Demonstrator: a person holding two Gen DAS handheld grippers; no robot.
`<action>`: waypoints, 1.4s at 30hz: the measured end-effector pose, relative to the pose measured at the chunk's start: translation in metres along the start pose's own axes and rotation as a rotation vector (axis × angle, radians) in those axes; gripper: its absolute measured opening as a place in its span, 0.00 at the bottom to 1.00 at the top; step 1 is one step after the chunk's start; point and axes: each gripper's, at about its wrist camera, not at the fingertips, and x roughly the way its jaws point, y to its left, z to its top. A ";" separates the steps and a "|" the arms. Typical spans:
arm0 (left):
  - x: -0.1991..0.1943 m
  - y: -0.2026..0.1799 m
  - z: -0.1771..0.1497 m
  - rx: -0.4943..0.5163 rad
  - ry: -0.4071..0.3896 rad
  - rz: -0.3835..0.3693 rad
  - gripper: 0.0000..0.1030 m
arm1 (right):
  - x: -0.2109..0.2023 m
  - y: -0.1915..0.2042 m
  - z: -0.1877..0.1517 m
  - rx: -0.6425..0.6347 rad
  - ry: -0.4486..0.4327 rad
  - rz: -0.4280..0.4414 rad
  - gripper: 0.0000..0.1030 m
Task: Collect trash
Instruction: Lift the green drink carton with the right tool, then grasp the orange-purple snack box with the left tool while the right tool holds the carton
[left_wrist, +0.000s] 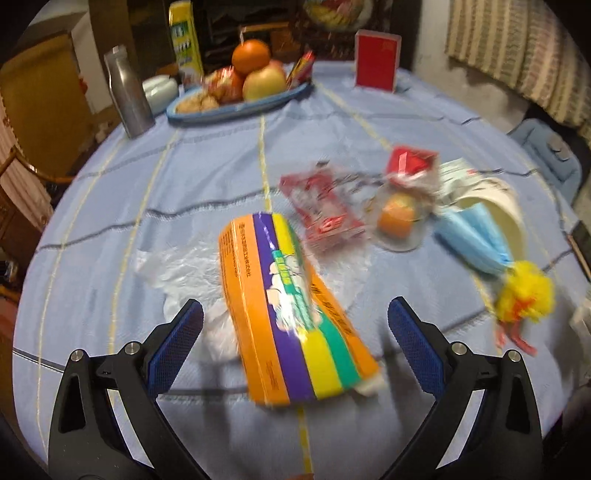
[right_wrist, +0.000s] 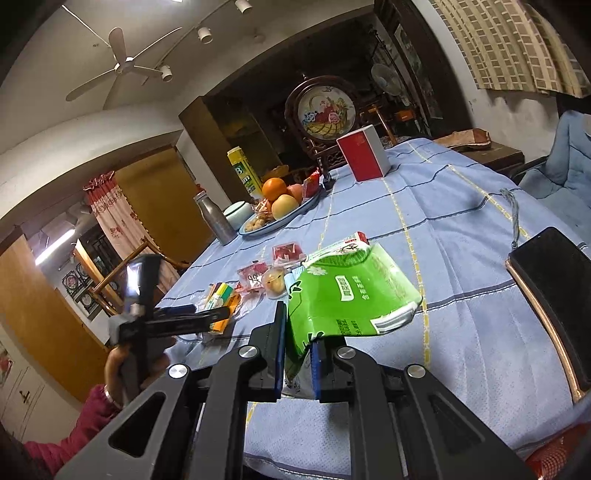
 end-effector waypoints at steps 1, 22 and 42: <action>0.008 0.004 0.001 -0.021 0.026 -0.001 0.94 | 0.001 -0.001 0.000 0.001 0.003 0.002 0.13; -0.076 0.018 -0.001 -0.076 -0.157 -0.211 0.64 | -0.005 -0.011 -0.002 0.038 -0.006 -0.002 0.13; -0.012 -0.022 -0.011 0.055 -0.006 -0.098 0.85 | -0.010 -0.010 -0.011 0.041 0.011 0.011 0.13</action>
